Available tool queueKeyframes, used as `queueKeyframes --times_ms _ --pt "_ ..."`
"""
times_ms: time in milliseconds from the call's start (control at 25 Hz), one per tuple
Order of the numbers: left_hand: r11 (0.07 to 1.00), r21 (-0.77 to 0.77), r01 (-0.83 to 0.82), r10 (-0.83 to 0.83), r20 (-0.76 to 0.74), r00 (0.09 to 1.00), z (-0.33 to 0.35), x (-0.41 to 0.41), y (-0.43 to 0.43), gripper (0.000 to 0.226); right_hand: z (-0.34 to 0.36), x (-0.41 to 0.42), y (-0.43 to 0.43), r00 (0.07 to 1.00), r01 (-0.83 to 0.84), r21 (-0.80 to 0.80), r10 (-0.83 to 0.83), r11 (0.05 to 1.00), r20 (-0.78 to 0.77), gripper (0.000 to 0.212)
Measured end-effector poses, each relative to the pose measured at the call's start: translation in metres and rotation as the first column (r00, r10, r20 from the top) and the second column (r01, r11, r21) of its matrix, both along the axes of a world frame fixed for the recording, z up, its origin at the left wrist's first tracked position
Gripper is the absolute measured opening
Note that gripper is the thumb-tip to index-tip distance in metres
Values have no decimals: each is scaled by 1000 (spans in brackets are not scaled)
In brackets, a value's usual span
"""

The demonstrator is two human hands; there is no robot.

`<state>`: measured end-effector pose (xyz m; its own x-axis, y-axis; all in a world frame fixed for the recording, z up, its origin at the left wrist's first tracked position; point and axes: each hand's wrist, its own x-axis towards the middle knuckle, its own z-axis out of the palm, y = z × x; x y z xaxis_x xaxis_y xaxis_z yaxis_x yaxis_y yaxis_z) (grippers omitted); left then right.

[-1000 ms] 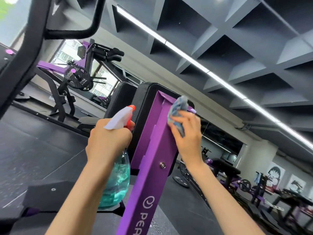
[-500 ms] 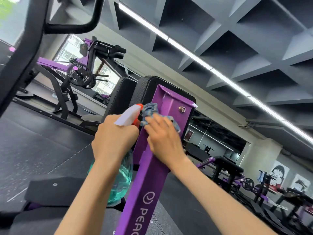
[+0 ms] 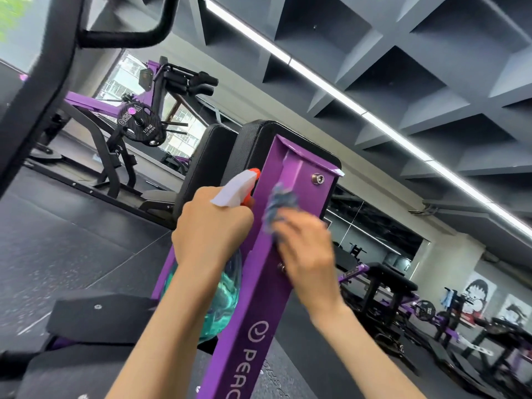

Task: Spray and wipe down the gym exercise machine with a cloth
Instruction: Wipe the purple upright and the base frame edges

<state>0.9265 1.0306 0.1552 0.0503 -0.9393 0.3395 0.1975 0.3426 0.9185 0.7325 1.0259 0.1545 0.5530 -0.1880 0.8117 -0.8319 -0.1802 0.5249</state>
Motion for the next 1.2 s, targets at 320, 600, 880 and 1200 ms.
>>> queueKeyframes --times_ms 320,600,880,1200 --pt "997 -29 69 -68 34 997 -5 -22 -2 56 28 0 -17 137 -435 -64 137 898 981 32" --pt "998 -13 68 -68 17 998 -6 -25 -2 38 84 -3 -32 -29 -562 -157 170 812 985 21" --pt "997 29 77 -78 13 997 -21 -23 -4 56 -24 -26 9 367 -229 369 -271 901 890 35" --pt "998 63 -2 3 -15 1000 -26 -8 -16 51 -35 -10 -3 912 -120 -5 112 993 394 28"
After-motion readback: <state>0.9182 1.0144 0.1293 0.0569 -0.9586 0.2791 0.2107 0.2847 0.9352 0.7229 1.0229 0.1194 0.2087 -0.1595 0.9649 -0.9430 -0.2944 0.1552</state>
